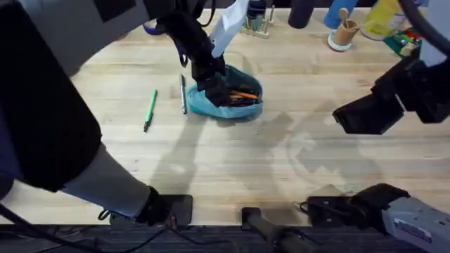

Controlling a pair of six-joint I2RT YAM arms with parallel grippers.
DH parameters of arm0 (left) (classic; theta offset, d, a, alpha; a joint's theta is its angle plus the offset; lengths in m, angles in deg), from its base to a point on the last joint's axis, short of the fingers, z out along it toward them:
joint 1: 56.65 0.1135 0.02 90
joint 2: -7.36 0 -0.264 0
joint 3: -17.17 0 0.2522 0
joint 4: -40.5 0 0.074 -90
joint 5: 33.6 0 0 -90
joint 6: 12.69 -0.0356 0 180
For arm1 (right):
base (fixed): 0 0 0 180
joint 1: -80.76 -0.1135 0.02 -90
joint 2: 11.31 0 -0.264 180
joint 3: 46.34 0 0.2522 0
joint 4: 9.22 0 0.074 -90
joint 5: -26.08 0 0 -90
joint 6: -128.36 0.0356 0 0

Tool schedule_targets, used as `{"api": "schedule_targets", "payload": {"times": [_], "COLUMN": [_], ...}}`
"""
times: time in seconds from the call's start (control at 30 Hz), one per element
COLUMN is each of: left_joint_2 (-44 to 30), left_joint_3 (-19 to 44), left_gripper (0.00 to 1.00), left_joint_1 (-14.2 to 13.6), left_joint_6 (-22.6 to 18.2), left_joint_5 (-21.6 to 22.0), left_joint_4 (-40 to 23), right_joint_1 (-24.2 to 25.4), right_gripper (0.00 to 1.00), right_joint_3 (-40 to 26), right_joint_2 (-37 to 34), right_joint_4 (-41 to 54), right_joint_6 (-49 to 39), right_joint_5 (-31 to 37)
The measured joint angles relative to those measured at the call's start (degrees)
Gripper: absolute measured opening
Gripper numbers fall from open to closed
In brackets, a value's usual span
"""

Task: Unzip the bag, pick up the pens from the table one at a time and place them inside, then zip the bag closed.

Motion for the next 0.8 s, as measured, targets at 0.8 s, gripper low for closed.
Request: {"api": "schedule_targets", "payload": {"times": [0.8], "left_joint_2": [1.1], "left_joint_3": [1.2], "left_gripper": [0.993], "left_joint_1": [0.0], "left_joint_6": [2.8], "left_joint_5": [1.8], "left_joint_4": [0.5], "right_joint_1": [0.0], "right_gripper": [0.998], "right_joint_3": [0.0], "right_joint_2": [0.0], "right_joint_4": [0.0], "right_joint_6": [0.0], "right_joint_5": [0.0]}}
